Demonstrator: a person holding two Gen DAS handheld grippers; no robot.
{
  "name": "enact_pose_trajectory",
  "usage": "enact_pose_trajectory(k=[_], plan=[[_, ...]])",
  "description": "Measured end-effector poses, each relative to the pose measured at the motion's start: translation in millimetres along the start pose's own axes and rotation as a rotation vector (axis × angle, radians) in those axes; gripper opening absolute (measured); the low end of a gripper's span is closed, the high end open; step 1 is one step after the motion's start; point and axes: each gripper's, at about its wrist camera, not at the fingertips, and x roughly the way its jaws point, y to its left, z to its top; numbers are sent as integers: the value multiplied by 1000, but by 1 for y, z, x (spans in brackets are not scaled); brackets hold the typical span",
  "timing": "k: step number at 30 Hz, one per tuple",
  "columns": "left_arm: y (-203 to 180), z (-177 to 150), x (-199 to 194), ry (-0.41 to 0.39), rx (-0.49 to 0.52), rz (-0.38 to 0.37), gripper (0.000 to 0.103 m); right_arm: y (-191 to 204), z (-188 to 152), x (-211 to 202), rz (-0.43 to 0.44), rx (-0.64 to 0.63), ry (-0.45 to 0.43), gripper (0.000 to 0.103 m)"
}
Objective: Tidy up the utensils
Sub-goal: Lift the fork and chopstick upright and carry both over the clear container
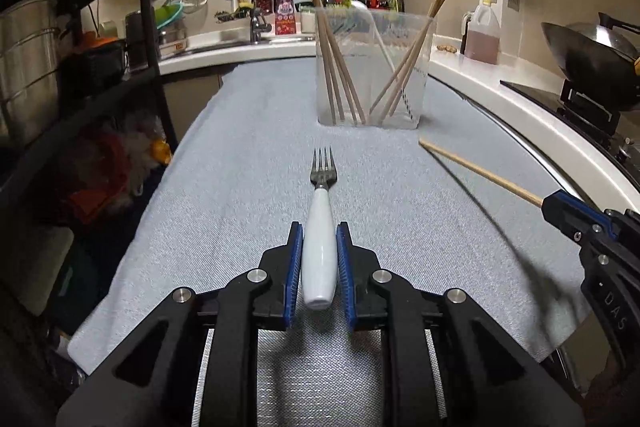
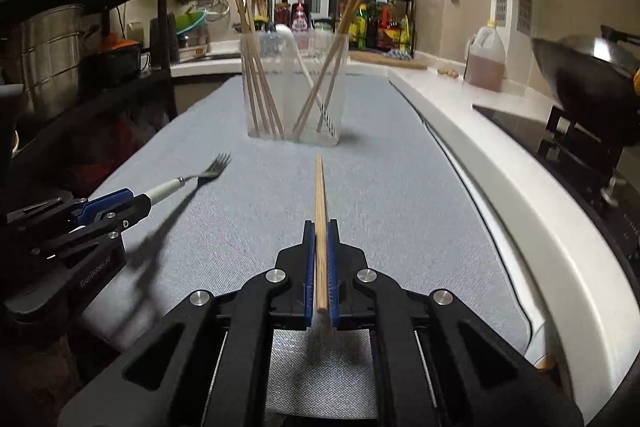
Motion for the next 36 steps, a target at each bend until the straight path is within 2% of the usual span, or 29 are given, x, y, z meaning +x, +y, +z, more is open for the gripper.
enact_pose_trajectory(k=[10, 15, 31, 36], plan=[[10, 26, -27, -73, -17, -32, 17, -7, 41, -30, 40, 32, -89, 6], [20, 45, -31, -58, -57, -78, 17, -9, 62, -35, 53, 31, -110, 6], [32, 88, -35, -15, -67, -109, 17, 1, 119, -30, 96, 16, -107, 6], [39, 123, -34, -8, -70, -156, 17, -2, 152, -28, 120, 13, -113, 6]])
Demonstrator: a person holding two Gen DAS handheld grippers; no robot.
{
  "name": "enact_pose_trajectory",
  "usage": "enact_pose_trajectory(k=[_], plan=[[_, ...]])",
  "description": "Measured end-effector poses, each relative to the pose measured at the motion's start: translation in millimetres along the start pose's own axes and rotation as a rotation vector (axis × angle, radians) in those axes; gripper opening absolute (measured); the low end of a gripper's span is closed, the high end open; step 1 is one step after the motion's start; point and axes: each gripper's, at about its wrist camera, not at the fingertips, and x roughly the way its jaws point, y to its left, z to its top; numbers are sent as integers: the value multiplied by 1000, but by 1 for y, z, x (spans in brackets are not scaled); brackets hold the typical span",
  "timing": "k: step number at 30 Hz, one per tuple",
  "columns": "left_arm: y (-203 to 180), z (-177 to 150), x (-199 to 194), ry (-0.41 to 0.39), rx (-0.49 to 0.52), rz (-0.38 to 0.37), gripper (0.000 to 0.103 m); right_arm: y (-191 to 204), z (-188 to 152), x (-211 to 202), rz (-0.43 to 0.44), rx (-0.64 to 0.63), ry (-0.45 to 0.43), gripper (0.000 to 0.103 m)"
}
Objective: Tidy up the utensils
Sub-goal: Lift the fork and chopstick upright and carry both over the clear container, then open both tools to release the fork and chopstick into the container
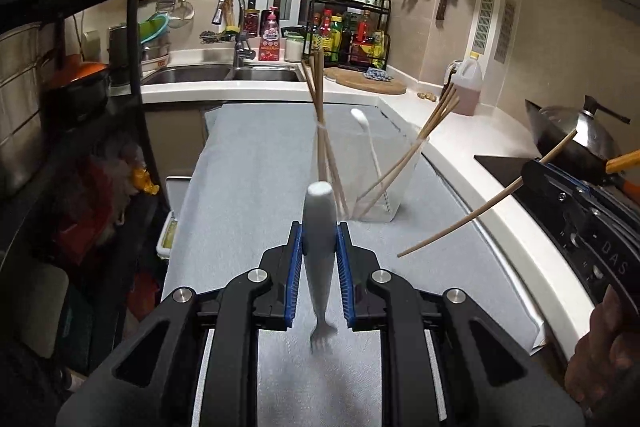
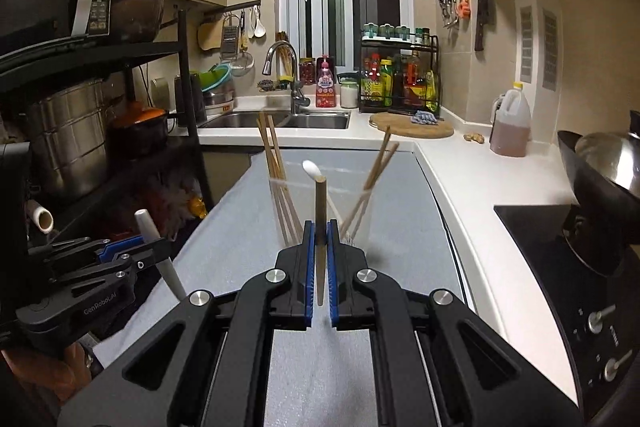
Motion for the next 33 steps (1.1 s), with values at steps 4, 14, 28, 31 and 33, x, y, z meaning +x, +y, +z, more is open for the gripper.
enact_pose_trajectory(k=[4, 14, 28, 31, 33], plan=[[3, 41, 4, -4, -5, -44, 17, -8, 38, 11, 21, 3, -8, 6], [-8, 164, 34, -93, -5, -88, 16, -21, 138, 33, 62, 5, -66, 6], [-24, 139, 149, 103, 39, -57, 17, -33, 102, 135, 8, -19, 145, 8], [-25, 133, 145, 90, 63, -45, 31, -36, 88, 144, -33, -21, 180, 21], [-24, 134, 129, 37, 80, -44, 44, -38, 85, 140, -46, -17, 168, 35]])
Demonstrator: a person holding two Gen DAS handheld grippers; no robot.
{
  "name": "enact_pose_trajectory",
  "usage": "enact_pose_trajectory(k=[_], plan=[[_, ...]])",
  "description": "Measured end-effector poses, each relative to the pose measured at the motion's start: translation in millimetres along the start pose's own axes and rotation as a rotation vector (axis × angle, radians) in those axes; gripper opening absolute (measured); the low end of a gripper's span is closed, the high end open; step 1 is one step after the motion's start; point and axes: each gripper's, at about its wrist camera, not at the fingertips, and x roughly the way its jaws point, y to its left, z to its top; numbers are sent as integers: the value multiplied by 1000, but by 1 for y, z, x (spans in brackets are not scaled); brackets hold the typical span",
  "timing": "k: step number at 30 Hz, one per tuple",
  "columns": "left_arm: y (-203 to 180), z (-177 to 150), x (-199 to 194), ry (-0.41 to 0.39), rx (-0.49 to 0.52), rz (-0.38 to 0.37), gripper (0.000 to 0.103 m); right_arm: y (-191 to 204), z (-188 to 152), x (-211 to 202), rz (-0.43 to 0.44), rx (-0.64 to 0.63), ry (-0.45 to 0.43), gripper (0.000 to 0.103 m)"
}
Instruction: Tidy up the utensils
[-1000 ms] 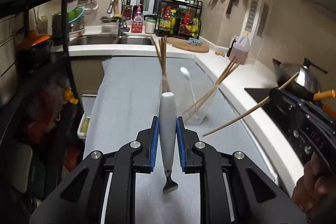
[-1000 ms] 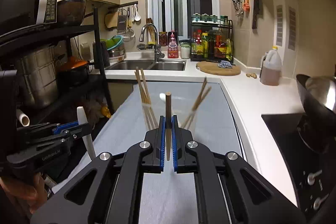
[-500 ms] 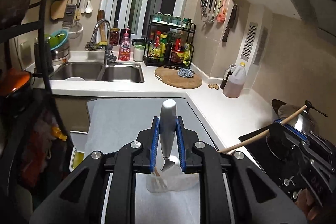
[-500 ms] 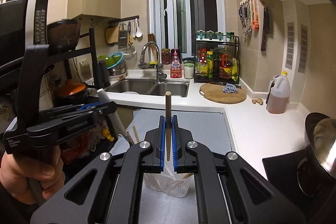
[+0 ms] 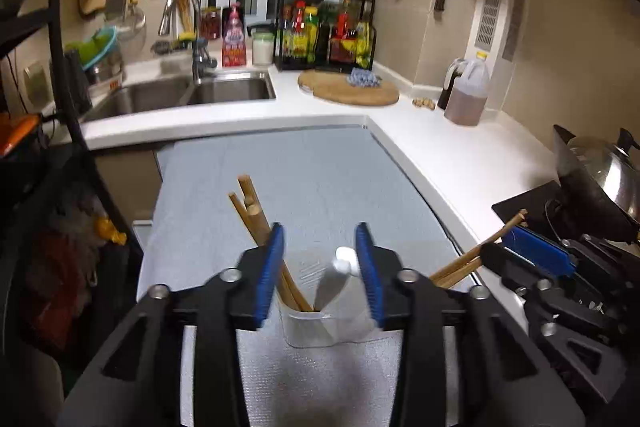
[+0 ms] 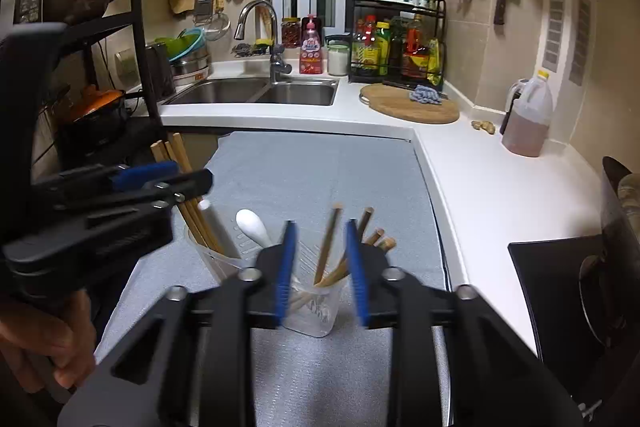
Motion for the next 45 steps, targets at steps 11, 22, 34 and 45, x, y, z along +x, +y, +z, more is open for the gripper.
enact_pose_trajectory(k=[11, 22, 34, 45], plan=[[16, -42, -87, -185, -31, 25, 84, 6, -29, -64, -118, 1, -145, 89], [24, -115, -56, -111, -84, 105, 95, -11, -85, -68, -194, 84, -136, 95], [26, -126, -49, -113, -73, 170, 95, -20, -111, -43, -182, 140, -118, 95], [25, -132, -47, -100, -73, 163, 95, -11, -114, -44, -184, 110, -126, 95]])
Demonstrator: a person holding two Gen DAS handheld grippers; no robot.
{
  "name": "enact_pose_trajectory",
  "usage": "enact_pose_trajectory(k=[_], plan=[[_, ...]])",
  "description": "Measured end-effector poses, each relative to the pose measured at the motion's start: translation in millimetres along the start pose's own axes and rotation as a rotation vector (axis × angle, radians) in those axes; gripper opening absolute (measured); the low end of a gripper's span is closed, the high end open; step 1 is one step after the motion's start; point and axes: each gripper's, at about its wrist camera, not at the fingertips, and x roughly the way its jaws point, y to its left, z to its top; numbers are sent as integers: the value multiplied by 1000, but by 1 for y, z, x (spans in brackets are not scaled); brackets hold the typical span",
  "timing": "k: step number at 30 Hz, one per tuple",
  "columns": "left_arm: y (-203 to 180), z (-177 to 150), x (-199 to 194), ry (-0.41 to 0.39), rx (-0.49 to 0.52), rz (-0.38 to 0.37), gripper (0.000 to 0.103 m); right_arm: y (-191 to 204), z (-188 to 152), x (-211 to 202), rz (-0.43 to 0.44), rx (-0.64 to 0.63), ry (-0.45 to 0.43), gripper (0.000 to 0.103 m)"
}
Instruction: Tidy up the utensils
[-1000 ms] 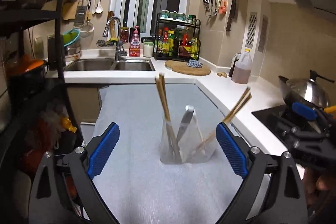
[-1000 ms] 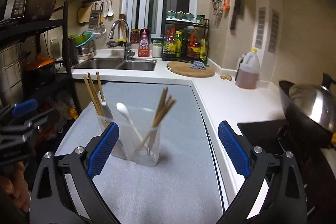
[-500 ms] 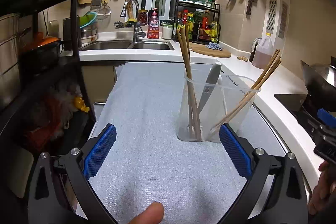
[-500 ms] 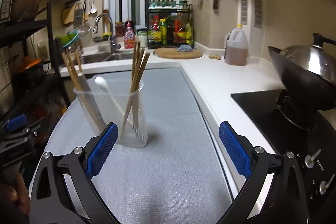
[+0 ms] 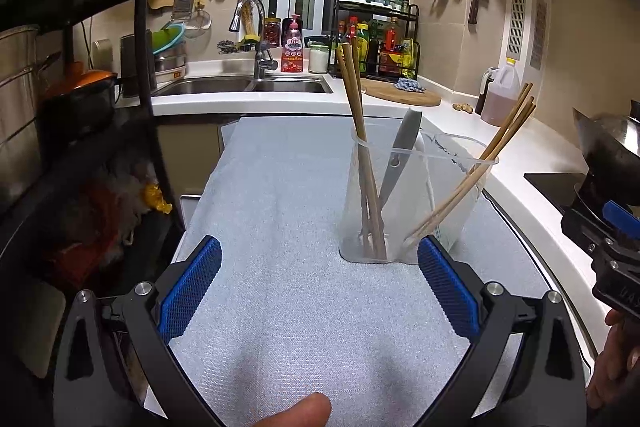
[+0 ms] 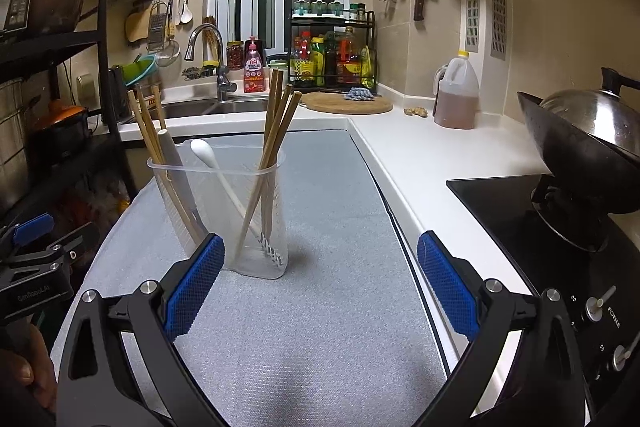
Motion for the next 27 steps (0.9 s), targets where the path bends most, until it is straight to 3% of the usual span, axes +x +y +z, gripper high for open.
enact_pose_trajectory(k=[27], plan=[[-8, -3, -1, -9, 19, -4, 96, 2, -1, -2, 4, -11, -4, 95]])
